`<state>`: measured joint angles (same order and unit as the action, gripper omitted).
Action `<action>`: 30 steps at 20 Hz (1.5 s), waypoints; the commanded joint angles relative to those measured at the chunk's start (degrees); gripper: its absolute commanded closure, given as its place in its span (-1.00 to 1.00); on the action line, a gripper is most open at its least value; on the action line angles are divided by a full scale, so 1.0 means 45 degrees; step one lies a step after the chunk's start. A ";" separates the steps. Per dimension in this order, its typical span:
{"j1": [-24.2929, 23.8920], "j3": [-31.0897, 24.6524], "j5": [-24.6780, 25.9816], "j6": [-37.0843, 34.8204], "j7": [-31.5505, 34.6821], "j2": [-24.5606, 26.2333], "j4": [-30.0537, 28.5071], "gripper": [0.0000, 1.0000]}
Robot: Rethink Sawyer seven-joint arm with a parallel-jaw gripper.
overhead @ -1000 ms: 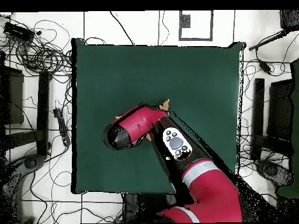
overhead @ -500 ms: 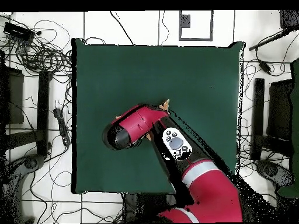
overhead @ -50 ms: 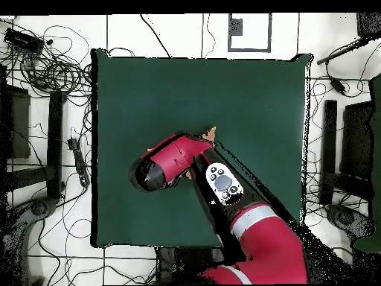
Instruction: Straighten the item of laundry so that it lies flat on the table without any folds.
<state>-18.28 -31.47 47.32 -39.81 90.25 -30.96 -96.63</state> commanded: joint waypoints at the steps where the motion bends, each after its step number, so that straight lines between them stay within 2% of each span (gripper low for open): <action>1: 0.0583 -0.0330 0.0153 -0.0669 -0.1368 0.0155 -0.0022 1.00; 18: 0.0571 -0.0256 0.0102 -0.0660 -0.1426 -0.0030 -0.0241 1.00; 23: 0.0153 -0.0544 -0.0604 -0.1650 -0.2133 -0.0366 -0.0538 1.00; 28: 0.0112 -0.0629 -0.0743 -0.1732 -0.2230 -0.0363 -0.0463 1.00; 30: -0.0019 -0.0859 -0.0655 -0.1574 -0.2688 -0.0357 -0.0484 1.00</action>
<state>-17.49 -31.50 45.72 -41.09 90.25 -32.68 -96.66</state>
